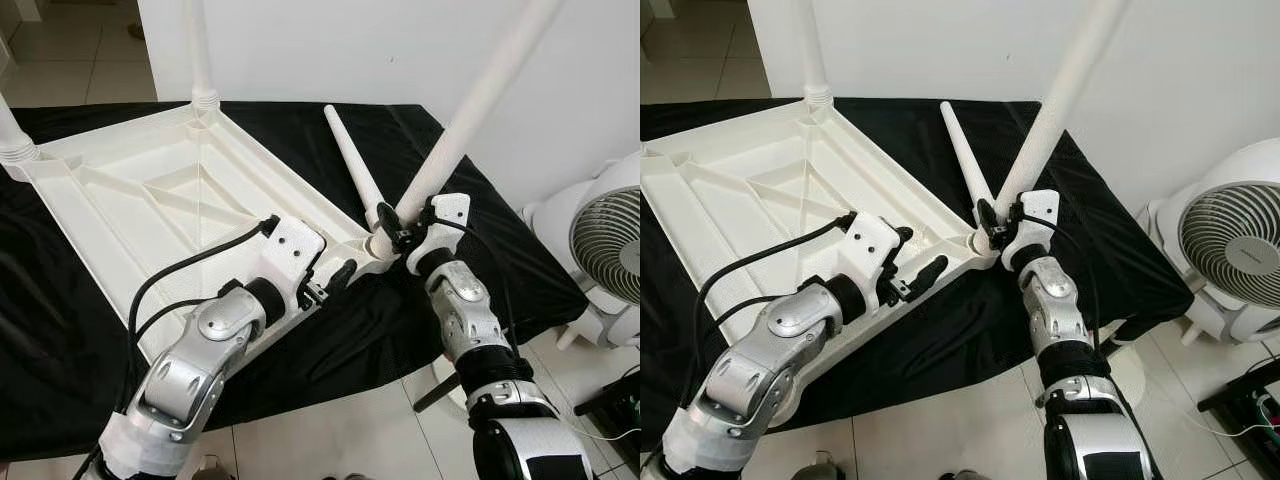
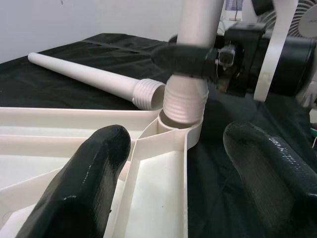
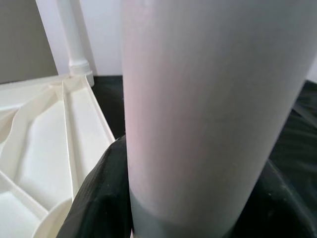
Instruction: Building children table
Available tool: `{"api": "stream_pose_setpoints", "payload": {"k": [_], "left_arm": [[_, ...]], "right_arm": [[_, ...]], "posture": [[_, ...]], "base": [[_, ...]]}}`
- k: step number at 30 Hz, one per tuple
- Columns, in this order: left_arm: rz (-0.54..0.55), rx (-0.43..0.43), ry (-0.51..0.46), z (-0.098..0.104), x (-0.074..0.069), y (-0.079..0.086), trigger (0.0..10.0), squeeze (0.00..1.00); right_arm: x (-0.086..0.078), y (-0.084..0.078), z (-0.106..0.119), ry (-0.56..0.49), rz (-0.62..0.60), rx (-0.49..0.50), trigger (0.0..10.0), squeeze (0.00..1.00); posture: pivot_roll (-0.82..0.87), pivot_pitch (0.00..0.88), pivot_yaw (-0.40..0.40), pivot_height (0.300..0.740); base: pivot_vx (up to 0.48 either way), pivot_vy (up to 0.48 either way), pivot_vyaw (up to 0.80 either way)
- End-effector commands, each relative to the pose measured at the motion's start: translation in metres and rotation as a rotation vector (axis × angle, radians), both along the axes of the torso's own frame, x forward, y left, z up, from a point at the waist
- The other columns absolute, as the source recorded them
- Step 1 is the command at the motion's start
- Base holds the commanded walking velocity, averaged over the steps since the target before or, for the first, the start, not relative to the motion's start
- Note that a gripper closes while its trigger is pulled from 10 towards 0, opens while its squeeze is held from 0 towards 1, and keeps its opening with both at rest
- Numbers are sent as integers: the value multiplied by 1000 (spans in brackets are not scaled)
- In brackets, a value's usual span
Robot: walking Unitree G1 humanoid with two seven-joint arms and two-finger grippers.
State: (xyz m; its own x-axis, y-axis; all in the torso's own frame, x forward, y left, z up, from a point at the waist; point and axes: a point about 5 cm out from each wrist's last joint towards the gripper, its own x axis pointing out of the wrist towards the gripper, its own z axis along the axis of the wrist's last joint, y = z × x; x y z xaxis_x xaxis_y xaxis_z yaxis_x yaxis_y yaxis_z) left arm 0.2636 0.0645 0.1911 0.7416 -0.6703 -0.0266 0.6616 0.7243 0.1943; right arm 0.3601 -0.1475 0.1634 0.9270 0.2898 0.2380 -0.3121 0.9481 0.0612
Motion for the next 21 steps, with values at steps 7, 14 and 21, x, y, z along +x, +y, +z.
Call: {"api": "stream_pose_setpoints", "payload": {"k": [7,14,21], "left_arm": [[74,121,122,-29,15,-5,10000,0],[137,206,173,-44,23,-8,10000,0],[176,226,203,-47,30,-13,10000,0]], "right_arm": [[-1,-21,36,-148,-130,80,10000,0],[-3,-26,42,-167,-145,74,10000,0],[-5,-28,41,-162,-158,65,10000,0]], "posture": [[113,43,-87,740],[101,41,-80,740],[97,40,-74,740]], "base": [[0,0,0],[0,0,0],[0,0,0]]}}
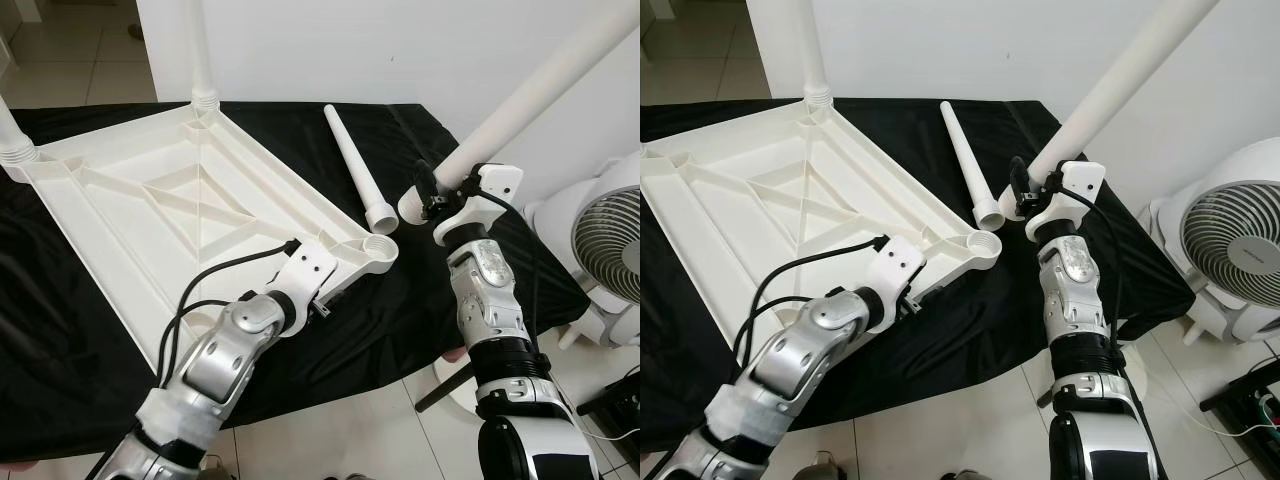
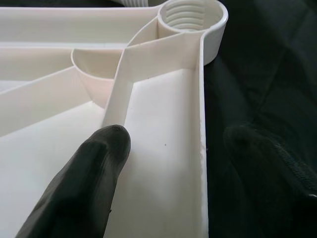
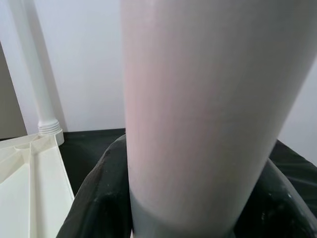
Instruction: Building children table
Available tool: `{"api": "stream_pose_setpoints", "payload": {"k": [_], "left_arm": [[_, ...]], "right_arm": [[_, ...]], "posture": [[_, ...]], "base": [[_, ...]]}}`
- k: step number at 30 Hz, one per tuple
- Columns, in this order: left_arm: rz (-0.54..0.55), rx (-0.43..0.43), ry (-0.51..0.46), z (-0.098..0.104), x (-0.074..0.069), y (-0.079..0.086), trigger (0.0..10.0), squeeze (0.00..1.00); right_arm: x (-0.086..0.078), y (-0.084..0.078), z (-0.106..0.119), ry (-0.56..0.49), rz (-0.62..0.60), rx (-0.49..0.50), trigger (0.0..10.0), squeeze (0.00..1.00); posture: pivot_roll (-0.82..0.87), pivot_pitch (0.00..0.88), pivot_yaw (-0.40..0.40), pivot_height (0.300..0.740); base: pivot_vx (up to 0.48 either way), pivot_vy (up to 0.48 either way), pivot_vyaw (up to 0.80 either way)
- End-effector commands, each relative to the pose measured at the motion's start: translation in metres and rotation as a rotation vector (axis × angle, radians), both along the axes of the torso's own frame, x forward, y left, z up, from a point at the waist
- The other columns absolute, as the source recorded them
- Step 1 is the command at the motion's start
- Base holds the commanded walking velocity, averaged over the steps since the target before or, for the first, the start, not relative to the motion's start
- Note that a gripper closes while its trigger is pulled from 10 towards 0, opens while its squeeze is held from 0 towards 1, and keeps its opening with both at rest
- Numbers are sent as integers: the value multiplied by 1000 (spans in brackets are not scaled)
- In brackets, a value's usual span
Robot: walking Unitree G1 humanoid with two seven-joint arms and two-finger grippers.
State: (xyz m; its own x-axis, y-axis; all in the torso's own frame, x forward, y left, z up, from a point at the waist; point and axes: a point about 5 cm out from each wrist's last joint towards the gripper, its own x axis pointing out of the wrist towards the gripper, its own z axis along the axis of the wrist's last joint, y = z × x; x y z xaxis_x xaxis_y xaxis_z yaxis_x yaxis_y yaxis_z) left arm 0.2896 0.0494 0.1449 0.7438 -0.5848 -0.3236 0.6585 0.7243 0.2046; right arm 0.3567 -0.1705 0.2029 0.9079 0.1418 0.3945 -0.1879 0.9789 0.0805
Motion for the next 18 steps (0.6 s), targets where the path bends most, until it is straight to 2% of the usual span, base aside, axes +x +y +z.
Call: {"api": "stream_pose_setpoints", "payload": {"k": [1,4,5,7,8,11,12,13,14,15,18], "left_arm": [[99,42,-28,-1,4,0,10000,0],[82,62,-23,-2,5,-3,9882,0],[70,72,-23,-2,5,-5,9216,0],[63,77,-22,-2,5,-6,9216,0],[54,95,-15,-3,6,-9,4314,0],[55,104,-15,-2,9,-12,4863,0],[54,116,-15,-2,11,-14,7843,0],[53,117,-16,-1,12,-16,8314,0],[53,117,-16,-1,12,-16,8314,0],[52,116,-14,0,13,-20,10000,0],[44,126,-14,-1,14,-21,10000,0]], "right_arm": [[-1,-5,2,-4,-20,6,10000,0],[-1,-5,2,0,-23,3,10000,0],[-1,-5,2,1,-23,3,10000,0],[-1,-5,2,2,-22,3,10000,0],[-1,-5,2,3,-22,1,10000,0],[-1,-5,3,2,-23,0,10000,0],[-1,-6,3,2,-24,-1,10000,0],[-1,-6,3,3,-25,-1,10000,0],[-1,-6,3,3,-25,-1,10000,0],[-2,-7,2,3,-28,-3,10000,0],[-2,-7,2,3,-30,-3,10000,0]], "posture": [[97,39,-71,740],[97,38,-68,740],[97,40,-67,740],[97,40,-67,740],[96,39,-66,740],[92,40,-64,740],[91,40,-63,740],[88,41,-59,740],[88,41,-59,740],[87,41,-56,740],[87,41,-56,740]], "base": [[0,0,0],[0,0,0],[0,0,0],[0,0,0],[0,0,0],[0,0,0],[0,0,0],[0,0,0],[0,0,0],[0,0,0],[0,0,0]]}}
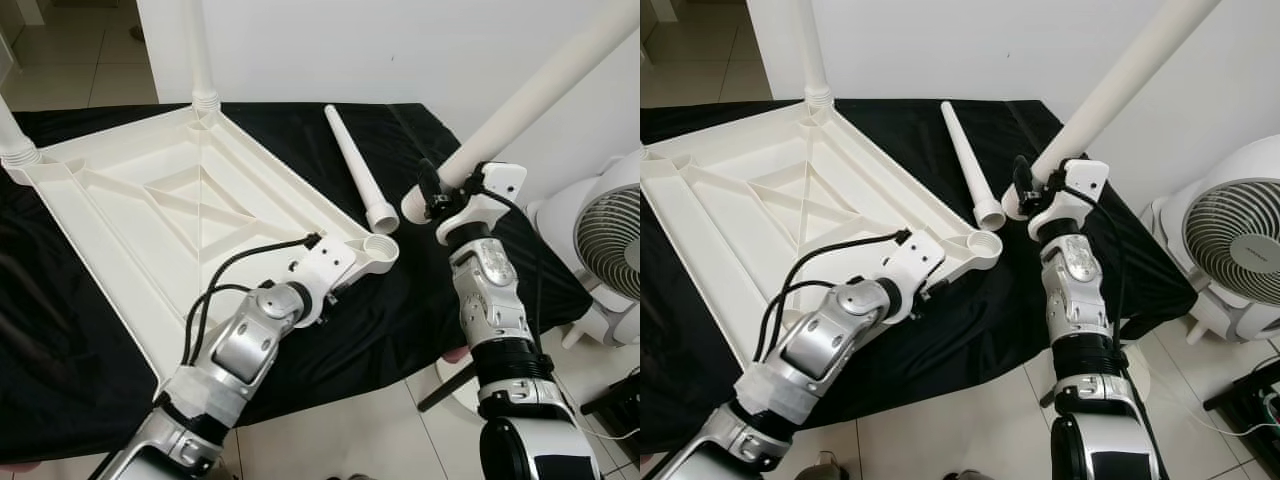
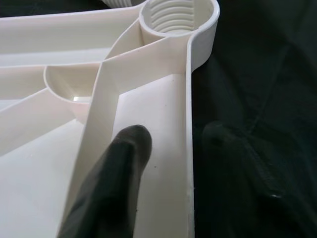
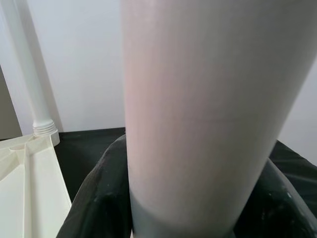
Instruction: Building children table
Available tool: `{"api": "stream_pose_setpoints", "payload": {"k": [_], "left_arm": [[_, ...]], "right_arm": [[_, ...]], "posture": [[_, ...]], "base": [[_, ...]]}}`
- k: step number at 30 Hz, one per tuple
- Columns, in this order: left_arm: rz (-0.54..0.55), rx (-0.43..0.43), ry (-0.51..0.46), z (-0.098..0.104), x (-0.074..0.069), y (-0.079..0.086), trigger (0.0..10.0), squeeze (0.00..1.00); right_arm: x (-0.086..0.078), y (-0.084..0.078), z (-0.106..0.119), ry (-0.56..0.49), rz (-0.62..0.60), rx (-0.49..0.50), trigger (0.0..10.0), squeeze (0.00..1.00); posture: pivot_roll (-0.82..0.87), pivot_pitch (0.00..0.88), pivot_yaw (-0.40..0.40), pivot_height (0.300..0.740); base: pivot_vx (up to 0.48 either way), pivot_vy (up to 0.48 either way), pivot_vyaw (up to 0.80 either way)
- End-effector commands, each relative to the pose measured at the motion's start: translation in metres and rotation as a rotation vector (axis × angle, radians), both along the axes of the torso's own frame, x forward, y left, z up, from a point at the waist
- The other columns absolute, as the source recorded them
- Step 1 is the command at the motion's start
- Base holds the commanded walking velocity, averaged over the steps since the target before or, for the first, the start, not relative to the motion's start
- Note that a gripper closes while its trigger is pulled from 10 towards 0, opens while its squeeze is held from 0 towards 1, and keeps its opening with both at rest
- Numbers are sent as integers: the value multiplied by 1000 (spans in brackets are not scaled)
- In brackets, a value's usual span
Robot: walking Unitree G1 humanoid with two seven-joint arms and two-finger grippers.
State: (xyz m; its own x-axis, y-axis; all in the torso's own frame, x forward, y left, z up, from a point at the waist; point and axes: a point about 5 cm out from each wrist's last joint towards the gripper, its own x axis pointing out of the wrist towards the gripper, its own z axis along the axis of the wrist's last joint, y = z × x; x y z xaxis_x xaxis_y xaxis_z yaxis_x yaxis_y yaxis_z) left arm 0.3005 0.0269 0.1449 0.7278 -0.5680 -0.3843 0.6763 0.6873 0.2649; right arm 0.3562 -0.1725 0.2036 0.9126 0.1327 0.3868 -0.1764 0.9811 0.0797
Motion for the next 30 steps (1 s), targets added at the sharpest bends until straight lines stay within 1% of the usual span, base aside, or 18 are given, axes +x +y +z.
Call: {"api": "stream_pose_setpoints", "payload": {"k": [1,2,3,4,5,6,7,8,9,10,17,19,22,23,26,28,29,30], "left_arm": [[60,41,-21,-2,3,0,3451,0],[57,49,-18,-3,2,0,4941,0],[66,73,-22,-4,4,1,10000,0],[75,89,-25,-4,4,2,10000,0],[66,102,-26,-5,5,1,7922,0],[58,117,-34,-5,5,1,10000,0],[51,125,-38,-5,5,1,10000,0],[40,132,-38,-5,5,0,4980,0],[40,132,-38,-5,5,0,4980,0],[39,141,-45,-5,6,0,10000,0],[-19,209,-77,-6,5,0,10000,0],[-50,230,-96,-6,3,2,4510,0],[-67,233,-97,-5,2,3,4588,0],[-119,243,-102,-5,-3,6,353,0],[-187,245,-90,-6,-11,12,0,0],[-300,261,-60,-8,-25,20,0,0],[-312,275,-47,-10,-28,25,4863,0],[-337,291,-32,-11,-32,30,6863,0]], "right_arm": [[-2,-6,2,-5,-22,-2,10000,0],[-2,-6,2,-5,-23,-2,10000,0],[-2,-6,2,-5,-25,-2,10000,0],[-3,-7,2,-5,-26,-1,10000,0],[-3,-7,2,-5,-29,1,10000,0],[-3,-8,2,-4,-32,-1,10000,0],[-3,-8,2,-4,-34,-3,10000,0],[-3,-8,1,-3,-36,-2,10000,0],[-3,-8,1,-3,-36,-2,10000,0],[-3,-8,2,-3,-37,-2,10000,0],[-3,-10,2,-7,-50,-3,10000,0],[-3,-11,2,-5,-54,1,10000,0],[-3,-11,2,-5,-55,3,10000,0],[-3,-12,2,-5,-59,4,10000,0],[-3,-12,2,-4,-61,4,10000,0],[-2,-13,2,-3,-64,4,10000,0],[-2,-12,2,-2,-63,4,10000,0],[-1,-12,2,-1,-61,5,10000,0]], "posture": [[84,41,-51,740],[84,41,-51,740],[82,42,-49,740],[82,42,-49,740],[82,43,-46,740],[82,46,-45,740],[81,45,-44,740],[81,45,-42,740],[81,45,-42,740],[81,46,-41,740],[80,50,-36,740],[80,53,-35,740],[83,55,-34,740],[85,57,-35,740],[89,60,-36,740],[94,61,-40,740],[94,61,-40,740],[95,62,-40,740]], "base": [[0,0,0],[0,0,0],[0,0,0],[0,0,0],[0,0,0],[0,0,0],[0,0,0],[0,0,0],[0,0,0],[0,0,0],[0,0,0],[0,0,0],[0,0,0],[0,0,0],[0,0,0],[0,0,0],[0,0,0],[0,0,0]]}}
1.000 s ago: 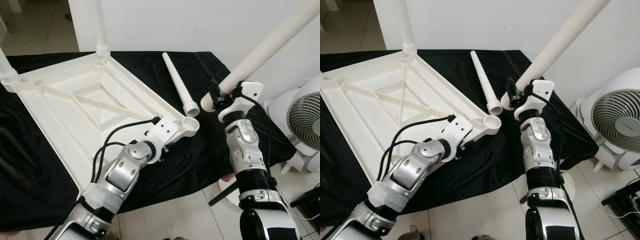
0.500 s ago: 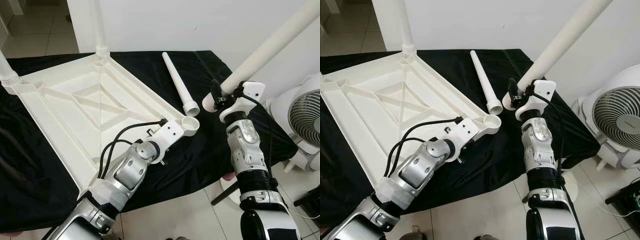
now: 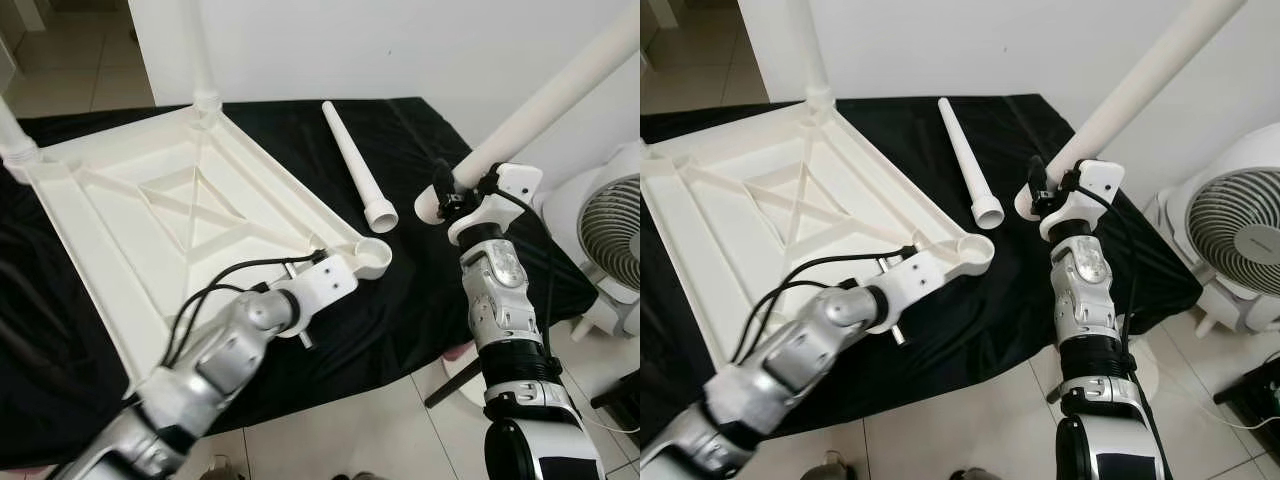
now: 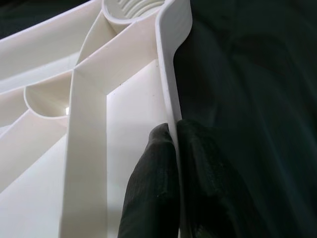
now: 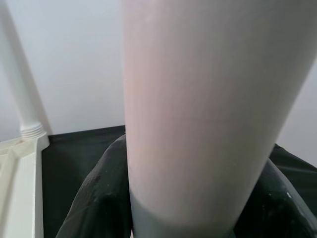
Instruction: Building children table
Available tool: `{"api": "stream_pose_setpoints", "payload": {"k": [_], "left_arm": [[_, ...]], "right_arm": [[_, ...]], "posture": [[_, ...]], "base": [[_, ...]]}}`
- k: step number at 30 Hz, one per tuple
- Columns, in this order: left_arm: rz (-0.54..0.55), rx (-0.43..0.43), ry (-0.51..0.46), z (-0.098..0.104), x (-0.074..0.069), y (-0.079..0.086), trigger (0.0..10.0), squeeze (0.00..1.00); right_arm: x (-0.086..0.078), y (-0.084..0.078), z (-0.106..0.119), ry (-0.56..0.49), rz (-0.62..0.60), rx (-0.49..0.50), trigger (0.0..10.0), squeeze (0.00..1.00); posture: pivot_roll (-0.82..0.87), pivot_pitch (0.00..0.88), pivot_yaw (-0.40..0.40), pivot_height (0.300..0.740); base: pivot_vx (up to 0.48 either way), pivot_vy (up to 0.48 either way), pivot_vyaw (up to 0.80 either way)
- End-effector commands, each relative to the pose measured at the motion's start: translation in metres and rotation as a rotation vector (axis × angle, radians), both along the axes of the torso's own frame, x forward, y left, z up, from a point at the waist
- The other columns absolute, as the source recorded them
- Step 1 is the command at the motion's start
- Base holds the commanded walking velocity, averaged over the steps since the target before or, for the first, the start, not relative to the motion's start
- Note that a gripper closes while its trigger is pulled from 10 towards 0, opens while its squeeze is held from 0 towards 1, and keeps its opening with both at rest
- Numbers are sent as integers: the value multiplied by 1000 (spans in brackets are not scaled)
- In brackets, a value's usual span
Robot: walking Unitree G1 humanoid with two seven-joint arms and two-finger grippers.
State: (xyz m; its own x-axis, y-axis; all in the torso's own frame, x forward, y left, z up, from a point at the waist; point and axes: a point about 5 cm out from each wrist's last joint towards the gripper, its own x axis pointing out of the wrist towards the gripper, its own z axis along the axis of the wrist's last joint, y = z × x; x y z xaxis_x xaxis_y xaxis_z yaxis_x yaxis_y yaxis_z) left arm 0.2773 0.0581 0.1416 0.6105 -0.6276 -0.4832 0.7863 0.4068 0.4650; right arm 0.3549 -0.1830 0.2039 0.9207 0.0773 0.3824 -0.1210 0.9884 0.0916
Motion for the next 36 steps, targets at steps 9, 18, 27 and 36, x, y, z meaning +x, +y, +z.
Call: {"api": "stream_pose_setpoints", "payload": {"k": [9,18,27,36], "left_arm": [[-123,63,91,-7,-21,15,10000,0],[-64,-15,100,0,-19,16,10000,1000],[-77,-205,32,26,-15,16,10000,0],[-1,-400,30,38,-16,28,10000,0]], "right_arm": [[2,2,1,-3,9,-9,10000,0],[3,27,-8,65,153,-119,10000,0],[1,45,-22,120,243,-241,10000,0],[-8,60,-31,122,344,-249,10000,0]], "posture": [[100,61,-45,740],[103,56,-71,740],[105,51,-86,740],[108,49,-95,740]], "base": [[0,0,0],[0,0,0],[0,0,0],[0,0,0]]}}
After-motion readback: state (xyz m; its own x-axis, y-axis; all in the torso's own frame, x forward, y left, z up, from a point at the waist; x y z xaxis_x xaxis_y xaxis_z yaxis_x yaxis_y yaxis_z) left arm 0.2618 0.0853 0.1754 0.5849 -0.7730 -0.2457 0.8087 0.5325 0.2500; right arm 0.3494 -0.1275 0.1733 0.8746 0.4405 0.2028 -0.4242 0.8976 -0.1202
